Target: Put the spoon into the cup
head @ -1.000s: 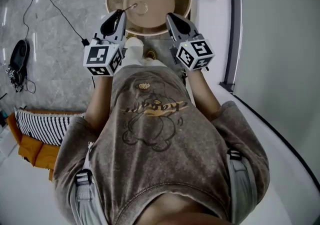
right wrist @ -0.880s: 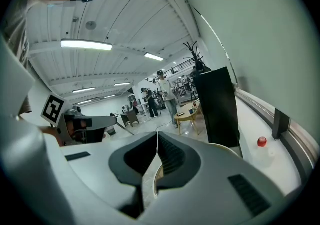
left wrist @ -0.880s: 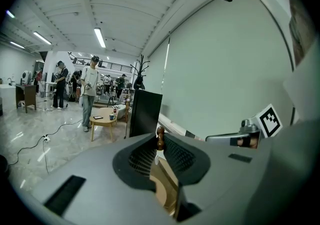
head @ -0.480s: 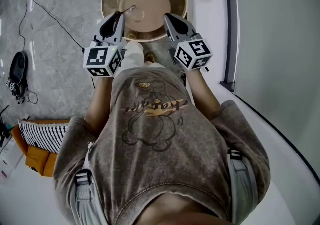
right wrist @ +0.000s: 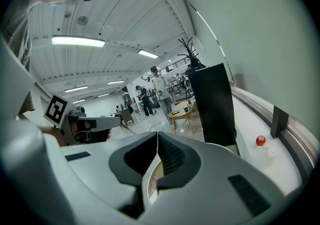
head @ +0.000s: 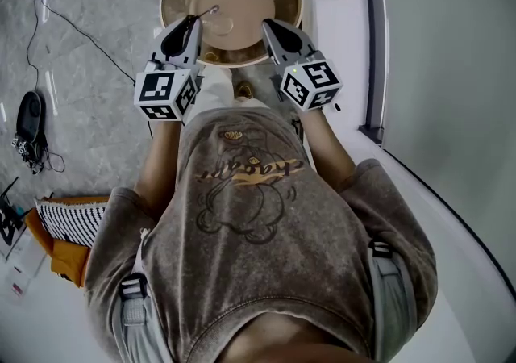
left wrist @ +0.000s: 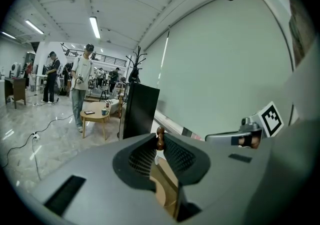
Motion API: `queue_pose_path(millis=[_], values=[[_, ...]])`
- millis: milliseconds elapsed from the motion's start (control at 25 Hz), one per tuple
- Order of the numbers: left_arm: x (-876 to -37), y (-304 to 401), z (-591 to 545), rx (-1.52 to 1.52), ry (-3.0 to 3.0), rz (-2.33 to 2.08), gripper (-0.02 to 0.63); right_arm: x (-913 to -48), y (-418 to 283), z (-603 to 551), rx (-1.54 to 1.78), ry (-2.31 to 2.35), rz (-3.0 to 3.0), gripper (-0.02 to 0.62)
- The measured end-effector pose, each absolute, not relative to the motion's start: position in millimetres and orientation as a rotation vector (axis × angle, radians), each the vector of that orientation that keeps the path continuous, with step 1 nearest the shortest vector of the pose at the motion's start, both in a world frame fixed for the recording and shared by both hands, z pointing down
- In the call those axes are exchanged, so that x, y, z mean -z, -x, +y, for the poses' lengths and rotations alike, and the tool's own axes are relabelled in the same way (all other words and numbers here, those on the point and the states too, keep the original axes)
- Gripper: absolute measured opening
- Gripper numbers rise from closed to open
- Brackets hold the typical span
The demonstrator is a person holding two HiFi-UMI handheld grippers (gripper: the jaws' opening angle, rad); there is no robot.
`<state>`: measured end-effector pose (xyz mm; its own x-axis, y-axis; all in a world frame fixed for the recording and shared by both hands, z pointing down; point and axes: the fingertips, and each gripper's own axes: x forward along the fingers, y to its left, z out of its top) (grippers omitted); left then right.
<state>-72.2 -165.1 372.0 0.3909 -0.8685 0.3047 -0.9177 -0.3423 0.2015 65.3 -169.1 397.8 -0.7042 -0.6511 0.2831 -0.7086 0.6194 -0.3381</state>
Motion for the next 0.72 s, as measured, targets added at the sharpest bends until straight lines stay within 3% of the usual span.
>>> queue_pose_path(millis=[720], values=[[-416.3,75.4,-192.1,-0.235,-2.297,-1.468,0.055,-436.3,-57.7,-185.4,-0.732,-1.202,-2.646,0.02]])
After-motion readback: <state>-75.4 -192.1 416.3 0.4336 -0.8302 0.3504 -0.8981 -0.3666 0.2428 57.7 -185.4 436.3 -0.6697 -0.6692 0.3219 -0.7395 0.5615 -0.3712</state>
